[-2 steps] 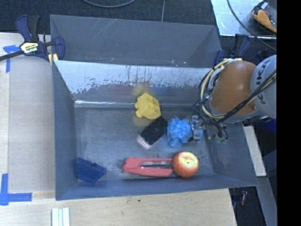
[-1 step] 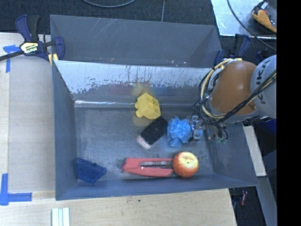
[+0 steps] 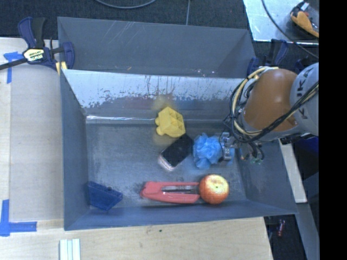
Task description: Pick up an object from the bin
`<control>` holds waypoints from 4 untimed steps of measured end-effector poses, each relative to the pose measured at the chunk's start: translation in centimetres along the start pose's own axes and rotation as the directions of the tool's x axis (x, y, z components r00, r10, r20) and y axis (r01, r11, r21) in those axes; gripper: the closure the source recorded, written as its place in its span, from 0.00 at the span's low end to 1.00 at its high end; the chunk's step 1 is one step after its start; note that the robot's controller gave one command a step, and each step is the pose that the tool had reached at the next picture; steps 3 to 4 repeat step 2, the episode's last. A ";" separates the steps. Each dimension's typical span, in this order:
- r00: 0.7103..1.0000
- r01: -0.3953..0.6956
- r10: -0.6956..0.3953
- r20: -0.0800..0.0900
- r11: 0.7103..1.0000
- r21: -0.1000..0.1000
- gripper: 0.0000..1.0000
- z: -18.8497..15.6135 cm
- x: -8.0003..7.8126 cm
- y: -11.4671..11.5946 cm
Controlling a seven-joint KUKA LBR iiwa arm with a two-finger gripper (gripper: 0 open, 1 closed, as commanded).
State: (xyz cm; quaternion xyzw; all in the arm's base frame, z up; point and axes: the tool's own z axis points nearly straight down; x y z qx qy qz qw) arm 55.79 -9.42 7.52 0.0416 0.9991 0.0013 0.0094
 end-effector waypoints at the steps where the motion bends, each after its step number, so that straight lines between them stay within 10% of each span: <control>1: 1.000 0.001 -0.001 -0.004 1.000 0.000 1.00 -2.4 0.1 0.0; 4: 1.000 0.001 -0.001 0.001 1.000 0.000 1.00 -4.5 -0.1 0.0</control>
Offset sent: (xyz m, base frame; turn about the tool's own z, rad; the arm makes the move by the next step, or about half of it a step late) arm -0.0016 0.0001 0.0513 -0.0002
